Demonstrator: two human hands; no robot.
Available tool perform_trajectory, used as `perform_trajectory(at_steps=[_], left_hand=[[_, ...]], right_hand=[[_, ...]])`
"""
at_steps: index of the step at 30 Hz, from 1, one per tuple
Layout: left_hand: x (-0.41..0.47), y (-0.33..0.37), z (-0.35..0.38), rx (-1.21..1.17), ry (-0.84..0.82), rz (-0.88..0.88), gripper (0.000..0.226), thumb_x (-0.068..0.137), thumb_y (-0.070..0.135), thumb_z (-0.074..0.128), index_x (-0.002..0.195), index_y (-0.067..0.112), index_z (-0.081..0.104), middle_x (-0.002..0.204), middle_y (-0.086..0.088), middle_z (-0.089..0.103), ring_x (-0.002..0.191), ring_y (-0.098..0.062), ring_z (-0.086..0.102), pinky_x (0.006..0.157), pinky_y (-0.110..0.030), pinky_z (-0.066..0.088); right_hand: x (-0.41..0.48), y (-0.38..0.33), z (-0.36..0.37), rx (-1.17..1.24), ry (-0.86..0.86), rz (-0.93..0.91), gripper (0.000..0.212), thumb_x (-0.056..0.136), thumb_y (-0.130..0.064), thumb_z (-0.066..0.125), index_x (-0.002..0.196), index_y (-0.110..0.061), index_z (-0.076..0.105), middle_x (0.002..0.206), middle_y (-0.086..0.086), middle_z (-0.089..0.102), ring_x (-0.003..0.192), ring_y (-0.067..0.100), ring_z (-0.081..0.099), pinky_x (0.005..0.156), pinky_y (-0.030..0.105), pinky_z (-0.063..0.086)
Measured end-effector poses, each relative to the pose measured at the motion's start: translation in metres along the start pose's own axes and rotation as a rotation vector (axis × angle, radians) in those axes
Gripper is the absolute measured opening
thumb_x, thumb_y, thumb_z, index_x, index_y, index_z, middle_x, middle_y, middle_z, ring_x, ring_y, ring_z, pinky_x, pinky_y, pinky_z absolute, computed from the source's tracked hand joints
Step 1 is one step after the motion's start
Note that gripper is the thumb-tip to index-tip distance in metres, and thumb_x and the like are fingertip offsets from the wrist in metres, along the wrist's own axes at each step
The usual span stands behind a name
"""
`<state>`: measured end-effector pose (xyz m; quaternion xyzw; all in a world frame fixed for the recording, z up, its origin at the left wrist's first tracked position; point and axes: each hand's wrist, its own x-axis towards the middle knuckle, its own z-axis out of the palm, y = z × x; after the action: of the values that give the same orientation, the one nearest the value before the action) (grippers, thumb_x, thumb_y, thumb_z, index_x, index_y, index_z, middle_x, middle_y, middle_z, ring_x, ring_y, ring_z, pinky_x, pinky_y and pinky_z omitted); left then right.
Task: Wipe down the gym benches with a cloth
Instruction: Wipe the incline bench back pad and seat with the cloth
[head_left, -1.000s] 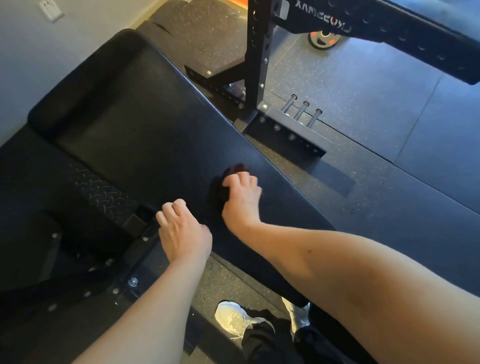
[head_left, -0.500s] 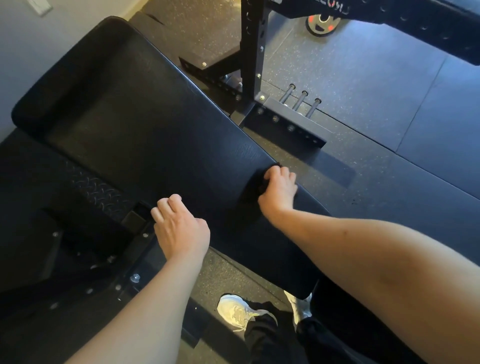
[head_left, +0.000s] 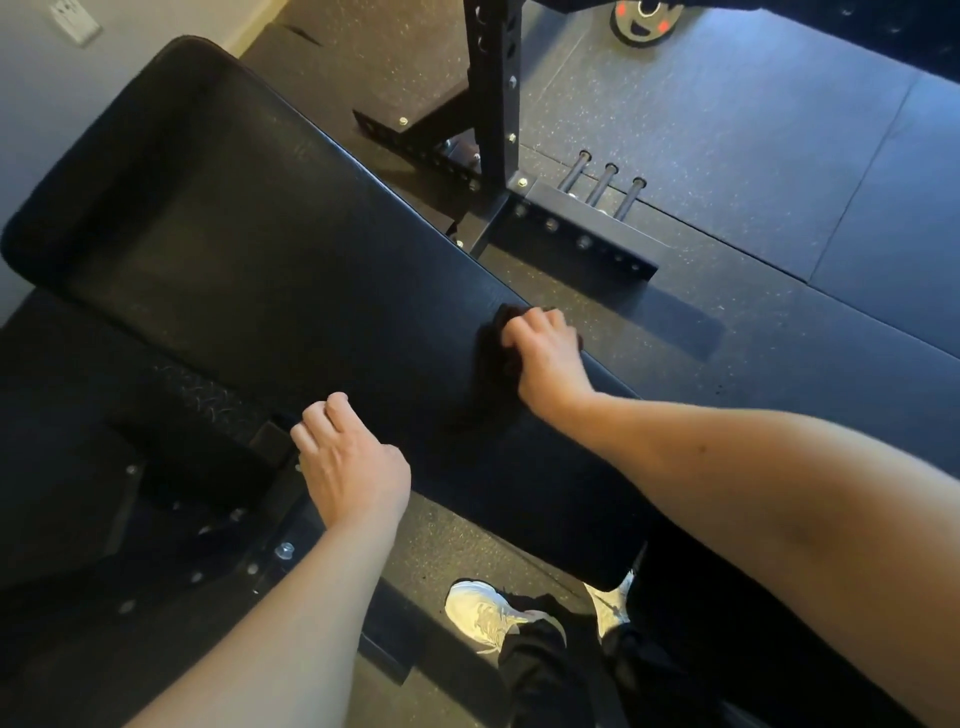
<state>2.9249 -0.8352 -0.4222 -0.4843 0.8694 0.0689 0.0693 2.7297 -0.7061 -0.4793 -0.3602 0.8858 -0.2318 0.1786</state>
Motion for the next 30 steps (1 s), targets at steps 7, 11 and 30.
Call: perform_trajectory(at_steps=[7, 11, 30], left_hand=[[-0.004, 0.005, -0.003, 0.037, -0.025, -0.026, 0.070, 0.085, 0.010, 0.068, 0.145, 0.008, 0.033, 0.146, -0.018, 0.035, 0.125, -0.033, 0.039, 0.096, -0.037, 0.047], [-0.009, 0.005, -0.006, 0.087, -0.040, -0.008, 0.077, 0.086, 0.013, 0.072, 0.151, 0.010, 0.031, 0.150, -0.015, 0.033, 0.130, -0.030, 0.039, 0.101, -0.036, 0.047], [-0.001, 0.019, -0.014, 0.238, -0.212, -0.057, 0.092, 0.089, 0.029, 0.072, 0.160, 0.009, 0.016, 0.149, -0.014, 0.027, 0.131, -0.030, 0.034, 0.104, -0.041, 0.049]], right_hand=[[-0.025, -0.049, 0.023, 0.221, -0.004, -0.039, 0.052, 0.082, 0.005, 0.066, 0.125, -0.023, 0.057, 0.137, 0.000, 0.046, 0.129, 0.025, 0.035, 0.111, 0.049, 0.035], [-0.041, -0.071, 0.042, 0.047, -0.306, -0.470, 0.053, 0.082, 0.000, 0.074, 0.128, -0.023, 0.058, 0.140, 0.002, 0.047, 0.135, 0.027, 0.034, 0.114, 0.048, 0.033], [-0.044, -0.091, 0.058, 0.172, -0.109, -0.185, 0.048, 0.083, -0.005, 0.075, 0.121, -0.029, 0.059, 0.135, -0.004, 0.049, 0.132, 0.024, 0.034, 0.117, 0.053, 0.030]])
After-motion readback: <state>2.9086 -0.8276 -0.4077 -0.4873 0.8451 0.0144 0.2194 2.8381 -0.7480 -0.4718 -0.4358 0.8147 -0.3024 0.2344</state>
